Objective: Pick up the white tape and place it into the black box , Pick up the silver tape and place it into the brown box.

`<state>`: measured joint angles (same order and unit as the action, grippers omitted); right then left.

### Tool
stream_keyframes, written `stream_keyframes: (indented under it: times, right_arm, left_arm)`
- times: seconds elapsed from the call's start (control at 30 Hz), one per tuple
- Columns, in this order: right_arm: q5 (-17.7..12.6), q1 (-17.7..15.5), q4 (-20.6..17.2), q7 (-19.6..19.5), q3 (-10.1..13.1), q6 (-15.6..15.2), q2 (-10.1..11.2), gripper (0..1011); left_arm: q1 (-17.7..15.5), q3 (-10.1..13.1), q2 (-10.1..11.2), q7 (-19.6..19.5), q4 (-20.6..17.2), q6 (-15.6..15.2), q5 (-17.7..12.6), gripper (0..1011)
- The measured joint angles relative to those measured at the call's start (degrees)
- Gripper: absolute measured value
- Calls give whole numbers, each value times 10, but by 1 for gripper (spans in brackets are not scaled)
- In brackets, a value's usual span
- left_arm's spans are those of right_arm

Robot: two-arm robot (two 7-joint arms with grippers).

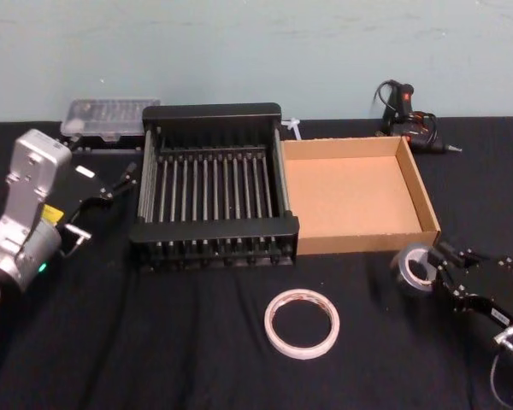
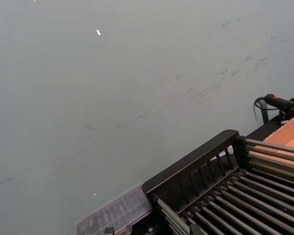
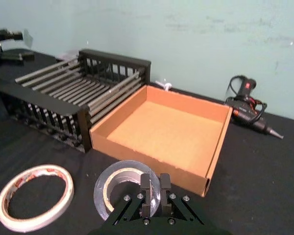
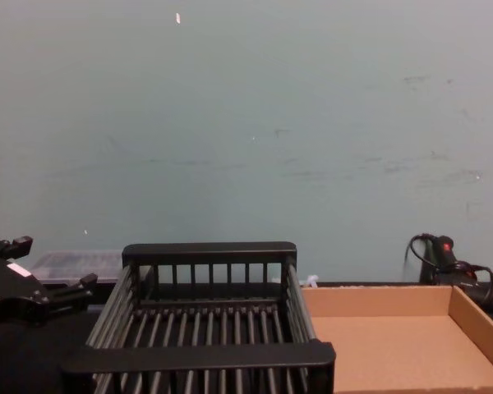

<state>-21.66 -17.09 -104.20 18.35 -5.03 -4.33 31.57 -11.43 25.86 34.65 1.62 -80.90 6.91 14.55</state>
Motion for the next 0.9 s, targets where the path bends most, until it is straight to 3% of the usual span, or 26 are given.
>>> stream_keyframes:
  times: [0.43, 0.9]
  right_arm:
    - [-2, 5, -2, 5, 6, 18, -13, 126]
    - [4, 58, 24, -16, -1, 2, -40, 125]
  left_arm:
    - [0, 0, 0, 0, 0, 0, 0, 1001]
    - [0, 0, 0, 0, 0, 0, 0, 1001]
